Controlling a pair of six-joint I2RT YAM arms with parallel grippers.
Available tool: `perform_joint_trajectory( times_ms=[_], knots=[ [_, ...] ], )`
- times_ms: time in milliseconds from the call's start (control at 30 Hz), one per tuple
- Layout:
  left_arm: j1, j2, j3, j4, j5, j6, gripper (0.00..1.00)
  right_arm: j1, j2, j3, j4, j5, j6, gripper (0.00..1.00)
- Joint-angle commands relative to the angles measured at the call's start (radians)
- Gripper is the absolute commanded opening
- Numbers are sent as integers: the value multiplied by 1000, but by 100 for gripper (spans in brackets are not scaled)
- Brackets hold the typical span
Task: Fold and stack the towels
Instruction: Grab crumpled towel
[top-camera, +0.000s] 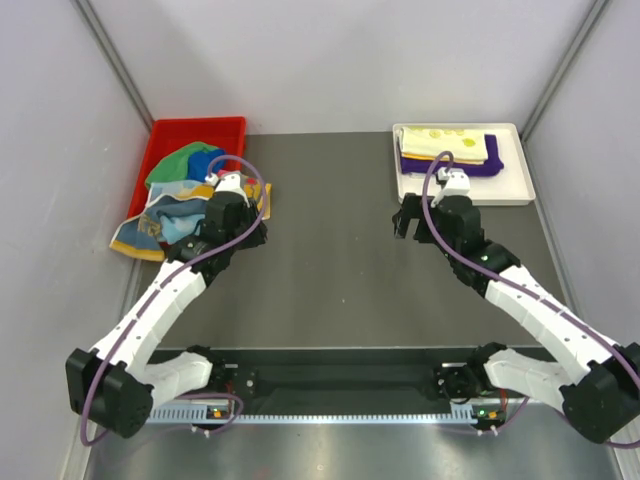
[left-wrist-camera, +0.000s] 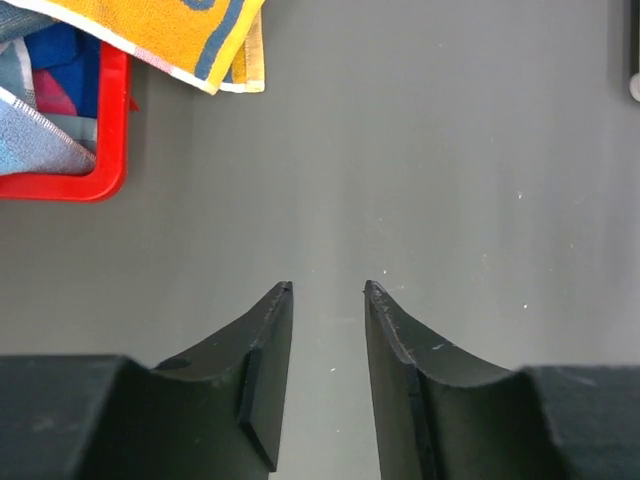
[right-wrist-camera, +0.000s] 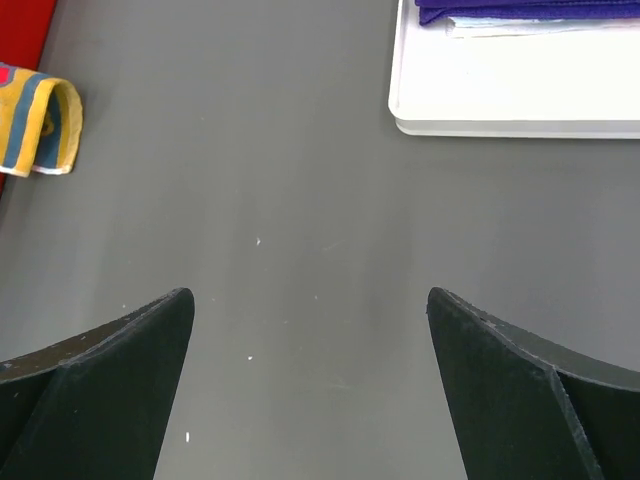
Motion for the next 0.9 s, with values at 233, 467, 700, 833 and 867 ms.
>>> perform_joint_trajectory(
  times_ms=[233, 467, 700, 833, 867],
  knots=[
    [12, 181, 133, 51, -190, -77, 53, -11, 50, 42, 13, -41, 0, 100],
    [17, 522, 381, 13, -365, 27, 56, -15, 66, 67, 16, -74, 9, 100],
    [17, 800, 640, -19, -498, 252, 64, -35, 70, 76, 15, -95, 13, 100],
    [18, 912, 752, -8, -555, 363, 68, -47, 59, 76, 16, -123, 13, 100],
    [17, 958, 769, -13, -563, 395, 67, -49, 53, 76, 13, -127, 13, 100]
  ],
)
